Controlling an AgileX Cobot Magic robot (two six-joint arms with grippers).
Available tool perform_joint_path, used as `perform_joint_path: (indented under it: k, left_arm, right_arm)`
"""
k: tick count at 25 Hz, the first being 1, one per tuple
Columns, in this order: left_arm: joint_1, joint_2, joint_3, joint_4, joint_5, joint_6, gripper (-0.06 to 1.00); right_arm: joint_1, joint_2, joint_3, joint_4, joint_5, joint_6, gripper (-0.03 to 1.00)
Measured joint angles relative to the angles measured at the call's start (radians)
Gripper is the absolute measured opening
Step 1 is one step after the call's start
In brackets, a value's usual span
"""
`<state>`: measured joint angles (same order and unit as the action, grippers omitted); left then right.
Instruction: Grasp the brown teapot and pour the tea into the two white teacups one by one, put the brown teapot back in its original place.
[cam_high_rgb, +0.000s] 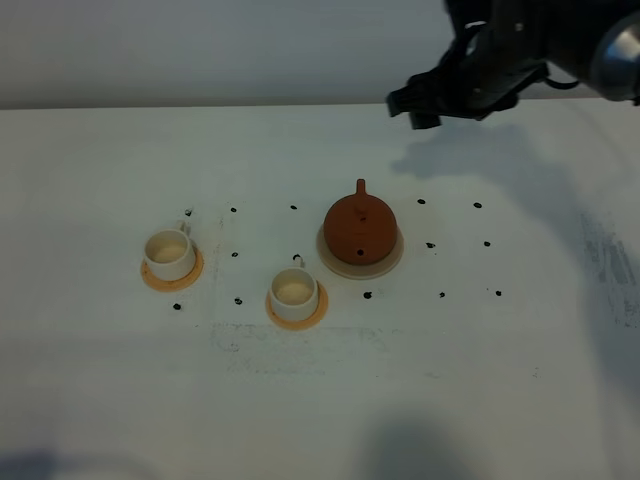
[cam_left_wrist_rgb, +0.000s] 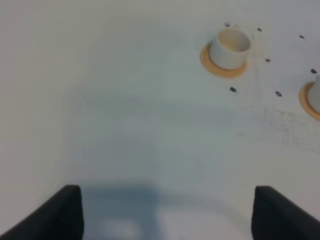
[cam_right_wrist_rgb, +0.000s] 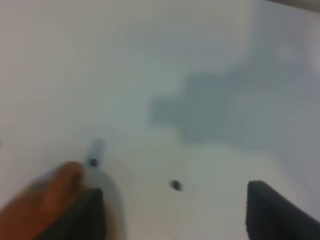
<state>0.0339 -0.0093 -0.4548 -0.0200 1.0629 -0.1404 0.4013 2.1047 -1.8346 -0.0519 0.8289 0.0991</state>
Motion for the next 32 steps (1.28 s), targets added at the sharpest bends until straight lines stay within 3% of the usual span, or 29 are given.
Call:
perform_joint_path:
  k: [12, 32]
  left_arm:
    - [0.000, 0.000, 0.000, 0.000, -0.001, 0.001, 0.68]
    - [0.000, 0.000, 0.000, 0.000, -0.002, 0.001, 0.68]
  right_arm:
    - [0.101, 0.137, -0.097, 0.004, 0.015, 0.000, 0.54]
    - [0.112, 0.211, -0.105, 0.021, -0.032, 0.000, 0.54]
